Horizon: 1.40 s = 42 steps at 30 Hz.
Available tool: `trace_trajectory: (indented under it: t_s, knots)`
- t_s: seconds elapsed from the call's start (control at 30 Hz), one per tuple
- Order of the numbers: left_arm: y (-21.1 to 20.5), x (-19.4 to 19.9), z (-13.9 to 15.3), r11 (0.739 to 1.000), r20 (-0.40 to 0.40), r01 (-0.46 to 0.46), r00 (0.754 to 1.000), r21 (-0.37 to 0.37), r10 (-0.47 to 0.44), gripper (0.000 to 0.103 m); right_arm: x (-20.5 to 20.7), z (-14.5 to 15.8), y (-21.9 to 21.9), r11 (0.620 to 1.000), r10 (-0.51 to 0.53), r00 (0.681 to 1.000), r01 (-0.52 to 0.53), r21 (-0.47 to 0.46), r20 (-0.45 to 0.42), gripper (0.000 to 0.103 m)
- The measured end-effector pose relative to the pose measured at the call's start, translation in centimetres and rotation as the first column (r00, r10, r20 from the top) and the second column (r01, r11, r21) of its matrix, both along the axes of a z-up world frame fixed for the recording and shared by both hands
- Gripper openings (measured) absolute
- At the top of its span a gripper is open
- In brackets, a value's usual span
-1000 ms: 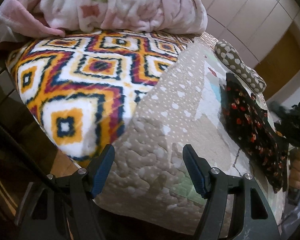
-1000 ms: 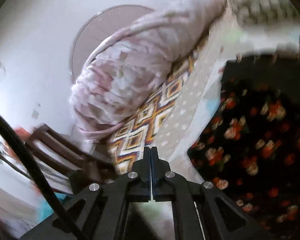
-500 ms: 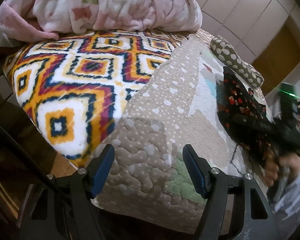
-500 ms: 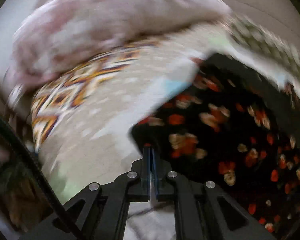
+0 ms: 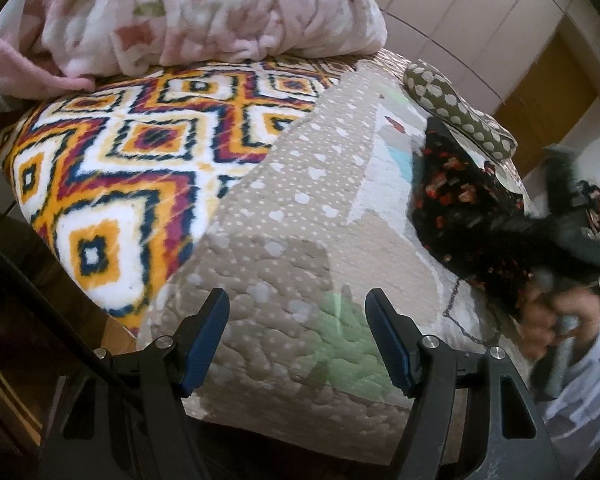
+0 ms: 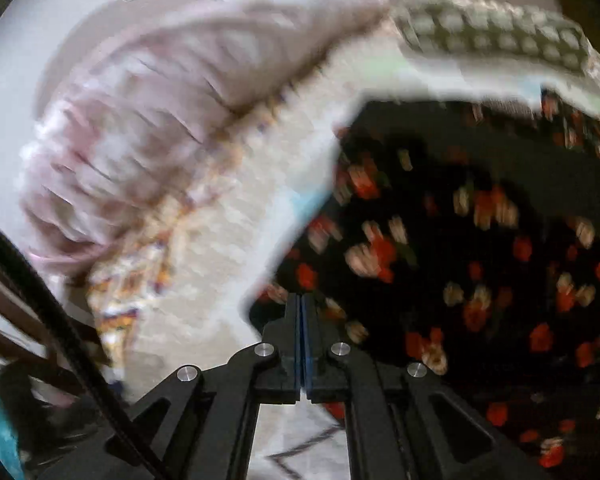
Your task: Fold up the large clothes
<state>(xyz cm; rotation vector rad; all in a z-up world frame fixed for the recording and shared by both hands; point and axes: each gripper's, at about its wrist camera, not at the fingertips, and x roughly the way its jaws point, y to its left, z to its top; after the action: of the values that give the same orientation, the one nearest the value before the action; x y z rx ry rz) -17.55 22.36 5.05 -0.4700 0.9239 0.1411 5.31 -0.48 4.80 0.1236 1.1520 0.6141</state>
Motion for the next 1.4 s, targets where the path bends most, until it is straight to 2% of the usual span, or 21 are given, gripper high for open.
trace_trajectory:
  t_s: [0.03,0.07,0.17,0.2,0.33,0.47,0.57,0.67,0.7,0.73,0.83,0.93,1.0,1.07,1.1,1.13,1.3,1.37,1.4]
  knots:
    - [-0.2,0.0,0.2,1.000,0.001,0.004,1.000,0.005,-0.004,0.069,0.1,-1.8,0.6,1.000,0.024,0.998,-0.025,-0.018,-0.057,0.002]
    - [-0.5,-0.1,0.3,1.000,0.002,0.007,1.000,0.011,-0.007,0.069,-0.2,-2.9,0.7,0.999,0.038,0.995,-0.038,0.003,-0.087,0.002]
    - [-1.2,0.0,0.9,0.999,-0.002,0.018,1.000,0.038,-0.018,0.070,-1.1,-1.7,-0.4,0.995,0.024,0.997,-0.017,0.095,-0.077,0.003]
    - [-1.5,0.0,1.1,0.999,-0.002,0.024,1.000,0.044,-0.024,0.070,-1.5,-0.9,-1.4,0.992,0.019,0.997,-0.010,0.128,-0.069,0.007]
    - [-3.2,0.6,1.7,0.996,0.000,0.059,0.998,0.060,-0.059,0.070,-4.3,2.2,-6.4,0.991,-0.035,0.999,0.029,0.132,0.041,0.026]
    - [-5.8,1.4,2.4,0.990,-0.004,0.117,0.993,0.078,-0.117,0.070,-6.4,3.7,-14.4,0.983,-0.176,0.975,0.166,0.081,0.137,0.026]
    - [-7.9,2.1,2.9,0.983,-0.011,0.159,0.987,0.092,-0.159,0.070,-6.7,3.0,-22.1,0.940,-0.342,0.928,0.338,0.052,0.149,0.026]
    - [-10.2,2.8,3.4,0.972,-0.019,0.203,0.979,0.120,-0.202,0.070,-7.1,1.7,-30.4,0.849,-0.523,0.838,0.529,0.004,0.156,0.026]
    - [-11.1,3.1,3.7,0.967,-0.023,0.218,0.976,0.135,-0.217,0.070,-7.5,1.2,-32.9,0.818,-0.571,0.809,0.575,0.010,0.143,0.013]
    - [-11.9,3.4,3.9,0.962,-0.026,0.230,0.973,0.147,-0.229,0.071,-7.9,0.7,-35.5,0.795,-0.606,0.787,0.606,0.044,0.116,0.004]
    - [-14.5,4.4,4.3,0.946,-0.032,0.275,0.961,0.172,-0.273,0.073,-9.6,0.1,-40.4,0.721,-0.691,0.714,0.691,0.049,0.109,0.004]
    - [-17.8,6.1,4.6,0.925,-0.044,0.325,0.945,0.198,-0.323,0.074,-10.9,0.2,-42.5,0.702,-0.712,0.696,0.706,0.094,0.090,0.007]
    - [-19.7,7.0,4.7,0.912,-0.049,0.356,0.934,0.203,-0.353,0.074,-11.9,1.1,-42.6,0.711,-0.704,0.701,0.696,0.106,0.118,0.010]
    - [-22.1,8.1,4.8,0.897,-0.054,0.393,0.919,0.202,-0.390,0.074,-12.5,1.7,-42.3,0.716,-0.698,0.704,0.688,0.115,0.134,0.025]
    - [-23.7,8.8,5.0,0.885,-0.052,0.419,0.907,0.201,-0.417,0.074,-13.1,1.9,-42.4,0.714,-0.700,0.700,0.689,0.124,0.142,0.039]
    - [-24.7,9.4,5.1,0.876,-0.051,0.436,0.899,0.204,-0.435,0.074,-13.7,2.2,-42.6,0.710,-0.704,0.694,0.690,0.144,0.149,0.043]
    - [-30.5,12.9,5.4,0.825,-0.047,0.496,0.863,0.271,-0.503,0.074,-16.1,2.2,-43.7,0.683,-0.729,0.669,0.697,0.217,0.145,0.046]
    - [-32.0,14.3,5.0,0.819,-0.063,0.498,0.862,0.283,-0.502,0.074,-16.9,1.8,-44.1,0.674,-0.736,0.665,0.700,0.234,0.130,0.048]
    - [-32.8,15.5,4.5,0.818,-0.070,0.509,0.857,0.266,-0.511,0.074,-17.1,1.6,-44.2,0.671,-0.737,0.664,0.701,0.242,0.121,0.048]
